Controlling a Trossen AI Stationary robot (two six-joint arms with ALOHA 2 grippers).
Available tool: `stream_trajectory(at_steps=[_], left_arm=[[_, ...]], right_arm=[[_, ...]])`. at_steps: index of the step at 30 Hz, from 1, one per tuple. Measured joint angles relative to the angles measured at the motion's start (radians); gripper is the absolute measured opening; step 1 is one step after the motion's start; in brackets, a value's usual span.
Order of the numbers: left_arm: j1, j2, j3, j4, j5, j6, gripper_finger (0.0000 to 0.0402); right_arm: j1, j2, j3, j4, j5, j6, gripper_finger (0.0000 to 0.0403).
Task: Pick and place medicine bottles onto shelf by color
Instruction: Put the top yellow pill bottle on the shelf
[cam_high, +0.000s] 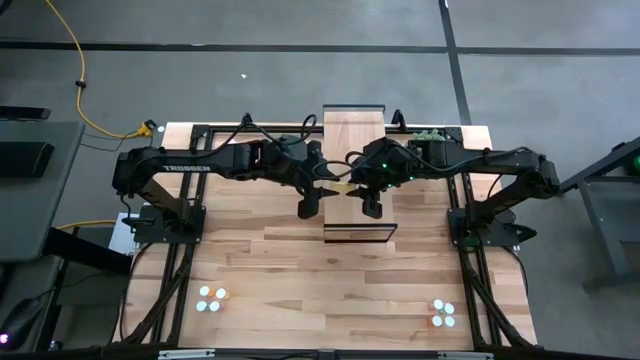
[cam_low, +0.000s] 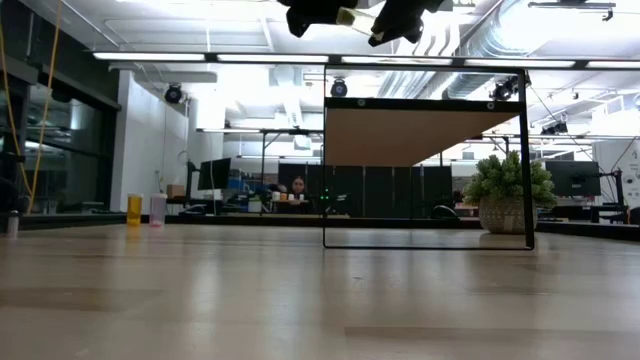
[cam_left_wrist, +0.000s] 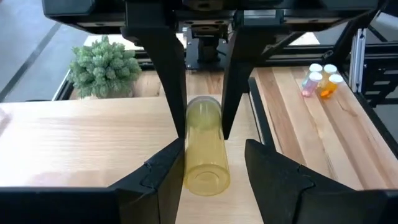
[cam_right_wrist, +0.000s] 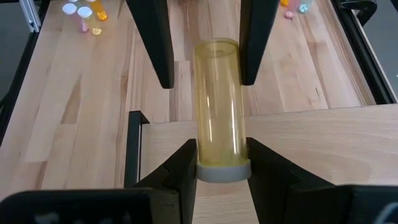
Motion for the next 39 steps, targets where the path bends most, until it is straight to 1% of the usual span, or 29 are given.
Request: stream_trajectory(at_steps=[5,14,17,19,24,28,39], left_arm=[[-0.001,0.000,0.000,0.042,-0.001,0.002,0.0157],[0.017,-0.026,0.002,-0.011,-0.007,0.016,0.0158],[0.024,-0.036,0.000,-0.028,-0.009,0.009,0.0169],[0.022,-0.041,0.001,-0.009,-0.004,0.007,0.0180],[0.021,-0.039,0.001,-0.026,-0.004,-0.001,0.0213],[0.021,-0.039,0.001,-0.040,0.007,-0.002,0.0231],[0.020,-0.032,0.001,-0.025,0.007,0.007,0.0236]], right_arm=[[0.000,0.000,0.000,0.006,-0.007,-0.016,0.0103],[0.000,0.000,0.000,0.002,-0.007,-0.025,0.0103],[0.000,0.000,0.000,0.008,-0.003,-0.027,0.0103],[0.000,0.000,0.000,0.018,-0.003,-0.039,0.0103],[0.000,0.000,0.000,0.035,-0.003,-0.041,0.0103],[0.000,0.000,0.000,0.046,-0.003,-0.043,0.0103],[0.000,0.000,0.000,0.096,-0.003,-0.043,0.0103]])
